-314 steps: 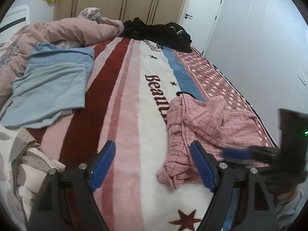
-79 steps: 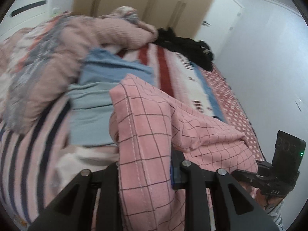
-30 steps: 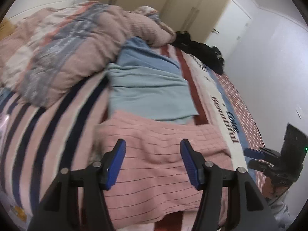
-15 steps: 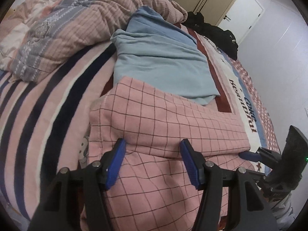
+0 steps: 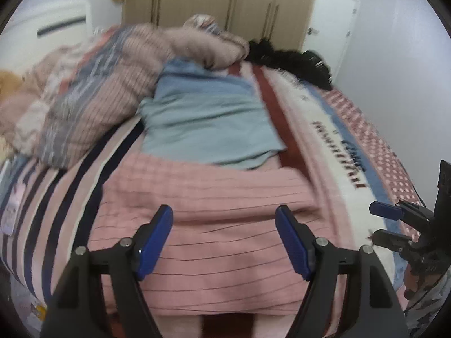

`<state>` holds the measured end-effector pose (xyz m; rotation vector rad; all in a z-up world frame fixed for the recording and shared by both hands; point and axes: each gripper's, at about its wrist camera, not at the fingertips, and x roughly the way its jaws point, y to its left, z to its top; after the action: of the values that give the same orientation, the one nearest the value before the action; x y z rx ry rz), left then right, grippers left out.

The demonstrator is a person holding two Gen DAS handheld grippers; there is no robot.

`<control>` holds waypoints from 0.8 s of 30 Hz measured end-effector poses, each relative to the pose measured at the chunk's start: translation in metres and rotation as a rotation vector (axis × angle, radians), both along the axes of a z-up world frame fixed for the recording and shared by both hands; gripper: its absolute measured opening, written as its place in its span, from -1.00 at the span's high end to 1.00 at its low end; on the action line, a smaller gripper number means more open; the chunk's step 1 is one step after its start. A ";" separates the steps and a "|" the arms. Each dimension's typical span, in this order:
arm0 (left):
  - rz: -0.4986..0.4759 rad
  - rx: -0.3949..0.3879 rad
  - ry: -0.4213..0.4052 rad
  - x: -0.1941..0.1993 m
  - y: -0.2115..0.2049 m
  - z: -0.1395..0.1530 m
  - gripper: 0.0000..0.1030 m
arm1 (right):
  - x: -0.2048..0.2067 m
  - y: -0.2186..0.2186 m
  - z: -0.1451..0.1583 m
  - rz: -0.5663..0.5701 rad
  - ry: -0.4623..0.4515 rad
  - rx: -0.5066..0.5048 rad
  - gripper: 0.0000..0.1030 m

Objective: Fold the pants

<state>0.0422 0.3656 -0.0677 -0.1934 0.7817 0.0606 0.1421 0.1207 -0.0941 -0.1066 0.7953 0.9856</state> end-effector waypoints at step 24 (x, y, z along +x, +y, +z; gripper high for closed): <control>0.027 0.209 -0.514 -0.104 -0.241 0.045 -0.98 | -0.137 -0.233 0.079 -0.440 -0.514 0.047 -0.99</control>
<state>-0.0614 0.1245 -0.0227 -0.0167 0.2570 0.1122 0.0053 -0.1123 -0.0155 -0.1306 0.2994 0.5213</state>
